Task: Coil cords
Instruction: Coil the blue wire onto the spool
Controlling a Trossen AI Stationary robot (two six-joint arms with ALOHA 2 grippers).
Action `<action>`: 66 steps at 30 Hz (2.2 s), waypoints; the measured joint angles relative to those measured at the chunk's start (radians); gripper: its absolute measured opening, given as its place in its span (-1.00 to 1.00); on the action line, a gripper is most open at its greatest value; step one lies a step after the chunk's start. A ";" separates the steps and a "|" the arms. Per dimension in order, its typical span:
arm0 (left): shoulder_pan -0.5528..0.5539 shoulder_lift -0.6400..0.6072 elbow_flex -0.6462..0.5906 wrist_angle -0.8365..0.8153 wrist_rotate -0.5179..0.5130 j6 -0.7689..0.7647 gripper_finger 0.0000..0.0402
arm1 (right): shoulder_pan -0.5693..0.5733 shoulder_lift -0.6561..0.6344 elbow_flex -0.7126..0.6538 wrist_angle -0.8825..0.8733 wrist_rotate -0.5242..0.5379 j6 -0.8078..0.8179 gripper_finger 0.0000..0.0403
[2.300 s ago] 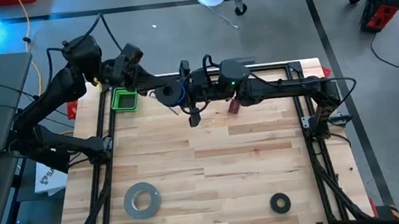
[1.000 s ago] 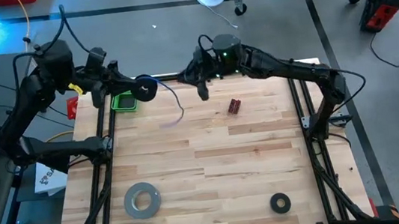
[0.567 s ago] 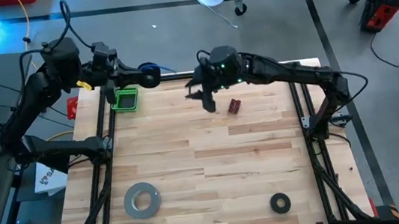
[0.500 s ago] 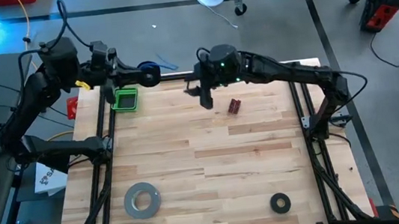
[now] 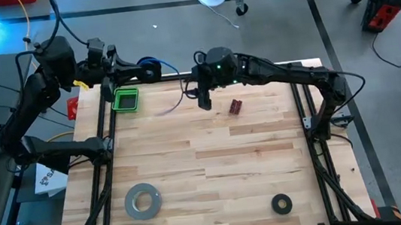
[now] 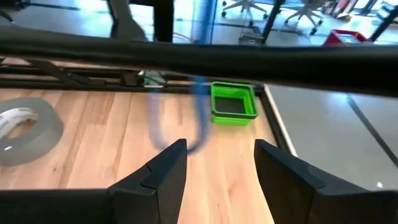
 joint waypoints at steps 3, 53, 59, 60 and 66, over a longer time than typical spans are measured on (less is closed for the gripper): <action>0.000 0.000 0.000 0.005 0.000 -0.001 -1.00 | 0.010 0.012 0.000 -0.001 -0.018 0.000 -0.13; 0.000 -0.003 0.000 0.064 0.008 -0.081 -1.00 | 0.017 0.018 0.113 -0.105 0.149 -0.071 -0.45; 0.000 -0.003 0.000 0.064 0.008 -0.090 -1.00 | 0.017 0.018 0.113 -0.054 0.147 -0.075 -0.55; 0.000 -0.003 0.000 0.064 0.008 -0.089 -1.00 | 0.017 0.018 0.113 -0.053 0.147 -0.075 -0.55; 0.000 -0.003 0.000 0.064 0.008 -0.089 -1.00 | 0.017 0.018 0.113 -0.074 0.147 -0.079 -0.55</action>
